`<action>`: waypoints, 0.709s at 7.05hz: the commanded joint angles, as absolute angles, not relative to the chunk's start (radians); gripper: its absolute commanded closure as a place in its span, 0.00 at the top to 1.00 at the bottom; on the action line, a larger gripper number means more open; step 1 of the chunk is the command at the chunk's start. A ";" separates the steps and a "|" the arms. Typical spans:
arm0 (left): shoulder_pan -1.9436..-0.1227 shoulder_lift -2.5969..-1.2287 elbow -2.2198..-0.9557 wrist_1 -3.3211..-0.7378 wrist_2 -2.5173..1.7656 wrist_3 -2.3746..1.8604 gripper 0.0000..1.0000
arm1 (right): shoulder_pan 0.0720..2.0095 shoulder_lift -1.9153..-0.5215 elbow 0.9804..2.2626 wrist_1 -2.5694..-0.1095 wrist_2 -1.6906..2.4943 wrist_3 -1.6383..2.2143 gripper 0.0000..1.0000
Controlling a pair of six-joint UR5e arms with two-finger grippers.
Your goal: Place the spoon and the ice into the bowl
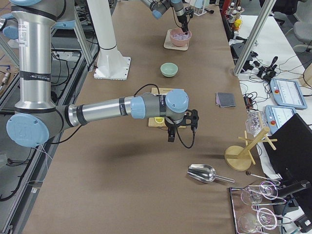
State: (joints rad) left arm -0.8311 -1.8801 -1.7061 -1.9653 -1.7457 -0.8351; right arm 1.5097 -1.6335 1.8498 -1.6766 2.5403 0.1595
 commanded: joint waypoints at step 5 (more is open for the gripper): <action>-0.834 -1.888 -1.667 -1.979 -1.747 -0.828 0.61 | 1.511 -1.614 1.841 -1.677 2.540 0.160 1.00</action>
